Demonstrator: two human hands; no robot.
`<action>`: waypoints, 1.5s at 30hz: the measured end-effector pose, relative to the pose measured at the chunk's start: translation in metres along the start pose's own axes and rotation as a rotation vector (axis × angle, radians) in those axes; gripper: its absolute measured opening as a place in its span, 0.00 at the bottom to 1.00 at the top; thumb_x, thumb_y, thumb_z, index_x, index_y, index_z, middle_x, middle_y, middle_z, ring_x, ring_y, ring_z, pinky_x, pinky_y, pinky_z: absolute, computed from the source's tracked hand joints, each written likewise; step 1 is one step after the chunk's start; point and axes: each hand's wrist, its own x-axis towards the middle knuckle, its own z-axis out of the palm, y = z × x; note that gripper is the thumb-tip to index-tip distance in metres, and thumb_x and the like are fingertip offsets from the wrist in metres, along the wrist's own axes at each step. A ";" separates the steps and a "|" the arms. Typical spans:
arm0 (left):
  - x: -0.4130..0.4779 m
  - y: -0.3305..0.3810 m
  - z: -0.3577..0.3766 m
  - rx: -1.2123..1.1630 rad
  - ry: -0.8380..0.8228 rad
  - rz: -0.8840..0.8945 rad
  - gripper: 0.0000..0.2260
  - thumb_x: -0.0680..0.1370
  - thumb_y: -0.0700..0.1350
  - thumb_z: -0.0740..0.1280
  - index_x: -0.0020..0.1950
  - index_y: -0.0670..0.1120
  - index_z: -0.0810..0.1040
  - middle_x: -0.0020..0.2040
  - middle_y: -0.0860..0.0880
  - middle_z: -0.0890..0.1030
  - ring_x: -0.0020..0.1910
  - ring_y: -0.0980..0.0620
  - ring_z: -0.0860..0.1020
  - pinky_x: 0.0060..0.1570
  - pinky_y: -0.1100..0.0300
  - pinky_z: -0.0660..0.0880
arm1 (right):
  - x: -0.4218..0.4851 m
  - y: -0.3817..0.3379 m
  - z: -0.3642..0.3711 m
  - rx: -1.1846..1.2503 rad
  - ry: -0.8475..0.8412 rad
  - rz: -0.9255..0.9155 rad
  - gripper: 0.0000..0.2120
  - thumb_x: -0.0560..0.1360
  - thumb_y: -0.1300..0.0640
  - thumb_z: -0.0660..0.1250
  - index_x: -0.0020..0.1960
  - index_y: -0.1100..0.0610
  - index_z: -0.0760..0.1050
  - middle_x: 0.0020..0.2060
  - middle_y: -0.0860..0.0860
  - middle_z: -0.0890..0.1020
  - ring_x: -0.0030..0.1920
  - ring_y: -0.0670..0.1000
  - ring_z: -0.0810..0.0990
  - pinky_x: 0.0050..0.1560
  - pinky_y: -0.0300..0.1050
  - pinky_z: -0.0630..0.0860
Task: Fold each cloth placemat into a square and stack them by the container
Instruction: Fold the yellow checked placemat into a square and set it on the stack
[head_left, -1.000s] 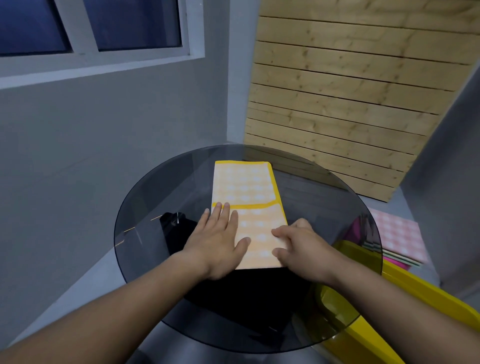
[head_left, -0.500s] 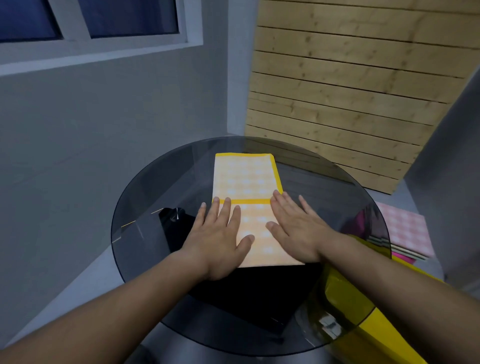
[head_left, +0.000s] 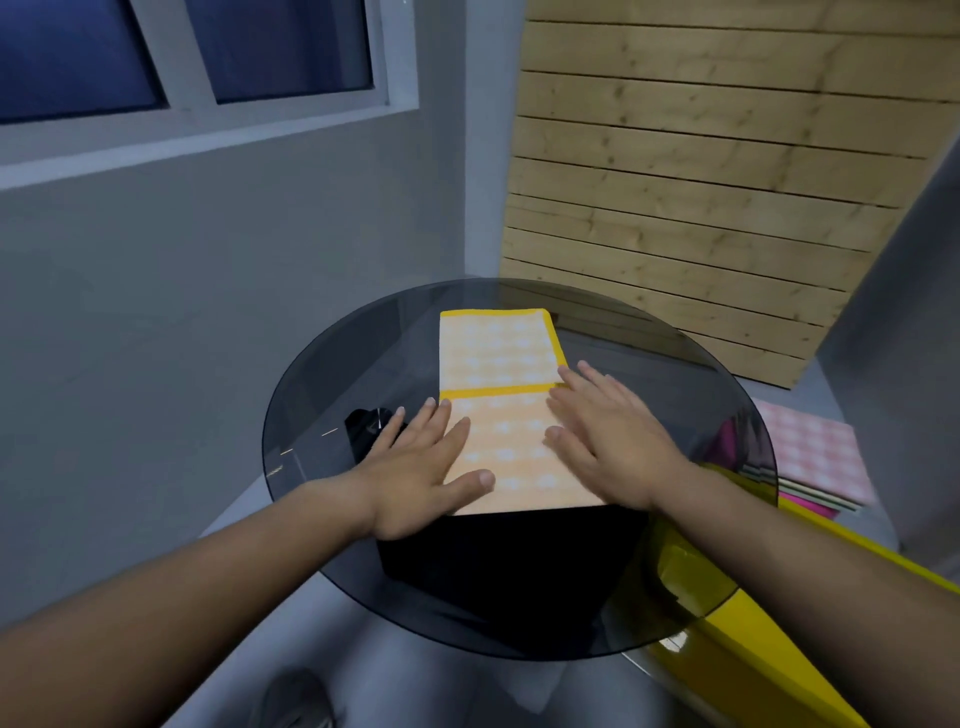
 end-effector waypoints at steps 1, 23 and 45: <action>-0.002 -0.001 -0.004 -0.045 0.044 0.038 0.39 0.77 0.71 0.46 0.82 0.51 0.43 0.81 0.50 0.36 0.77 0.55 0.30 0.77 0.51 0.33 | -0.003 -0.003 -0.006 0.130 0.027 0.007 0.24 0.78 0.38 0.55 0.68 0.49 0.71 0.77 0.47 0.64 0.79 0.47 0.52 0.78 0.50 0.52; -0.008 -0.002 -0.011 -0.347 0.125 0.141 0.29 0.72 0.61 0.74 0.72 0.57 0.73 0.78 0.56 0.64 0.76 0.66 0.55 0.68 0.72 0.54 | -0.036 -0.009 -0.014 0.486 -0.226 -0.027 0.04 0.75 0.51 0.71 0.42 0.45 0.82 0.68 0.40 0.74 0.68 0.37 0.69 0.70 0.44 0.69; 0.007 0.005 -0.045 -1.063 0.455 0.147 0.08 0.83 0.44 0.64 0.57 0.48 0.82 0.53 0.52 0.85 0.54 0.55 0.81 0.58 0.56 0.76 | -0.011 0.005 -0.043 0.961 -0.018 0.102 0.19 0.71 0.60 0.76 0.60 0.57 0.78 0.54 0.48 0.85 0.55 0.45 0.83 0.56 0.35 0.76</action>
